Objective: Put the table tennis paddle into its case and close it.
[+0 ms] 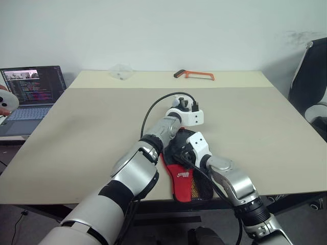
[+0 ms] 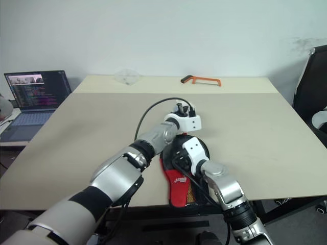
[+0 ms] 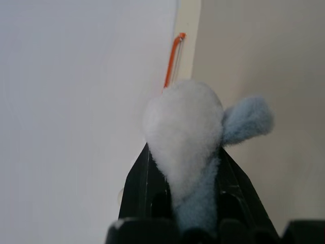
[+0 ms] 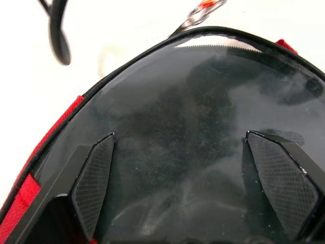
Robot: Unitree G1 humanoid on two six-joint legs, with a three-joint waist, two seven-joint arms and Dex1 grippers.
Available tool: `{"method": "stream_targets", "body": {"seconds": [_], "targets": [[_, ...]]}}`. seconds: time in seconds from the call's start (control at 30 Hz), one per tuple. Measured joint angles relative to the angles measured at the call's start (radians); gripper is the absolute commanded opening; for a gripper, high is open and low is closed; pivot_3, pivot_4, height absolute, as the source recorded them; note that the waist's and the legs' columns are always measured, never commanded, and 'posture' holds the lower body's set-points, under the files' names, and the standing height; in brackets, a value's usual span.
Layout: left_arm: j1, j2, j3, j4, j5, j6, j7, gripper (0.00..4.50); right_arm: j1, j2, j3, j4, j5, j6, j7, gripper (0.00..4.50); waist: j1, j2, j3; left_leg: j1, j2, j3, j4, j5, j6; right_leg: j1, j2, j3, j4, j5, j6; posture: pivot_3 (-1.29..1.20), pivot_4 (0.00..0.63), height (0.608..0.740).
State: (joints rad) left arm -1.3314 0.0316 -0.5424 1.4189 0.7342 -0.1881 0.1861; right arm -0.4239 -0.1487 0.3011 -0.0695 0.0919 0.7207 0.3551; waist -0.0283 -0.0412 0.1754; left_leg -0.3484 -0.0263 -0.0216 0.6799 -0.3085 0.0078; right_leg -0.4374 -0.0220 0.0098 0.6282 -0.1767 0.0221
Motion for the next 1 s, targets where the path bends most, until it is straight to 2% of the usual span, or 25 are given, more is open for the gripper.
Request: {"method": "stream_targets", "body": {"seconds": [0.53, 1.0], "targets": [[-0.004, -0.029, -0.160, 0.010, 0.170, -0.080, 0.128, 0.42, 0.019, 0.011, -0.003, -0.044, -0.001, 0.052, -0.013, 4.50, 0.001, 0.000, 0.000, -0.001, 0.000, 0.000, 0.000, 0.000, 0.000, 0.000, 0.000, -0.001, 0.000, 0.000, 0.000, 0.00, 0.150, 0.740], [-0.012, -0.058, -0.183, 0.014, 0.194, -0.126, 0.145, 0.42, 0.007, 0.023, -0.006, -0.032, -0.001, 0.052, -0.029, 4.50, 0.001, 0.000, 0.000, 0.000, 0.000, 0.000, 0.000, 0.000, 0.000, 0.000, 0.000, -0.001, 0.000, 0.000, 0.001, 0.00, 0.150, 0.740]]}}
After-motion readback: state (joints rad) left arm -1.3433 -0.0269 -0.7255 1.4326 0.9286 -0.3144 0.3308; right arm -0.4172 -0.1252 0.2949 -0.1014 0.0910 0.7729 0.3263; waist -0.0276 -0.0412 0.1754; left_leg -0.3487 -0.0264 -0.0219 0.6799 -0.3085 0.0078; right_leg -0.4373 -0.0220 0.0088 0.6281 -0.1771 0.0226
